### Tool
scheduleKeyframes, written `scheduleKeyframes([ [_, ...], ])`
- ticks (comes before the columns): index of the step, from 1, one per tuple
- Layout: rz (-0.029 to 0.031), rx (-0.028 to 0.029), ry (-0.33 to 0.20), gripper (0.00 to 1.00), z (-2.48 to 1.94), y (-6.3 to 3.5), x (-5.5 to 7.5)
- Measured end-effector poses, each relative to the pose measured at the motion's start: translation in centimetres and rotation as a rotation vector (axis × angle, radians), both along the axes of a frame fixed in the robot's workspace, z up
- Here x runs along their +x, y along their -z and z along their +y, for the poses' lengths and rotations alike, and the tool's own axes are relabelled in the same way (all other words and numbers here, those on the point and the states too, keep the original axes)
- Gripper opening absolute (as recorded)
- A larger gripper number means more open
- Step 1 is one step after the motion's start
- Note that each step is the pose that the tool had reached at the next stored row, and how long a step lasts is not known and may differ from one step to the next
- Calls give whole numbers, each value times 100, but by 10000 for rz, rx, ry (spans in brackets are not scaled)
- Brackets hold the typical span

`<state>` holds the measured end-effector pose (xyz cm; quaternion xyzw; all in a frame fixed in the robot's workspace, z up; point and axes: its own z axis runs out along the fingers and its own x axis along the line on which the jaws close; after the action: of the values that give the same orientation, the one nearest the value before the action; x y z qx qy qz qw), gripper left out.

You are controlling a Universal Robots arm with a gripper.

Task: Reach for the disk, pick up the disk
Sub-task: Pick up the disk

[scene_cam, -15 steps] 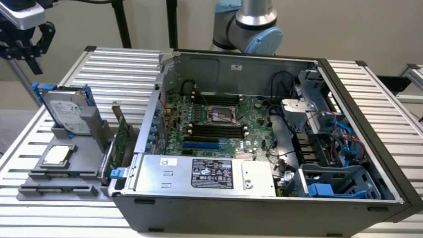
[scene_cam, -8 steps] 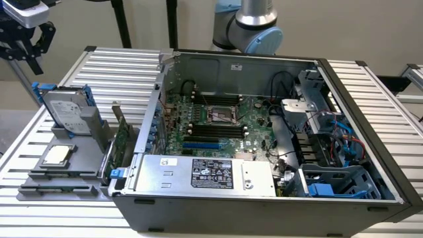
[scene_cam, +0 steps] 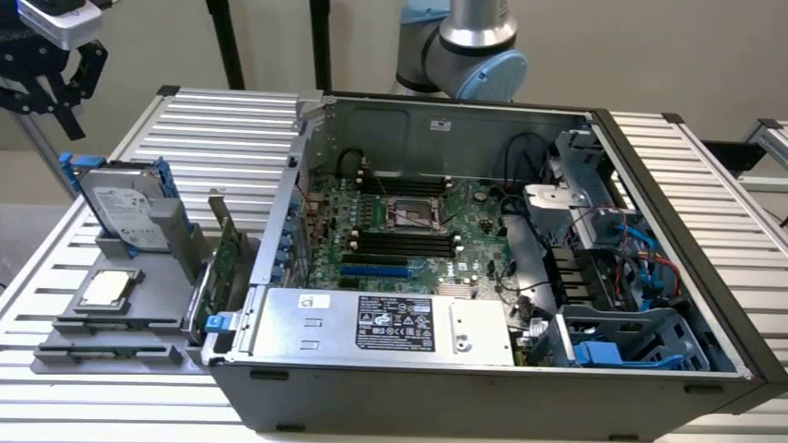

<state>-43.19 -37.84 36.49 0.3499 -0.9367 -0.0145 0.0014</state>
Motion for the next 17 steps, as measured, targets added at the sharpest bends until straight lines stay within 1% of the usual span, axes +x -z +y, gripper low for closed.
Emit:
scheduleKeyframes([
  [4,-24,2,-451,11,-3,0,10],
  [10,-50,3,-1536,11,-4,3,12],
  [17,-66,5,-2799,11,-3,13,11],
])
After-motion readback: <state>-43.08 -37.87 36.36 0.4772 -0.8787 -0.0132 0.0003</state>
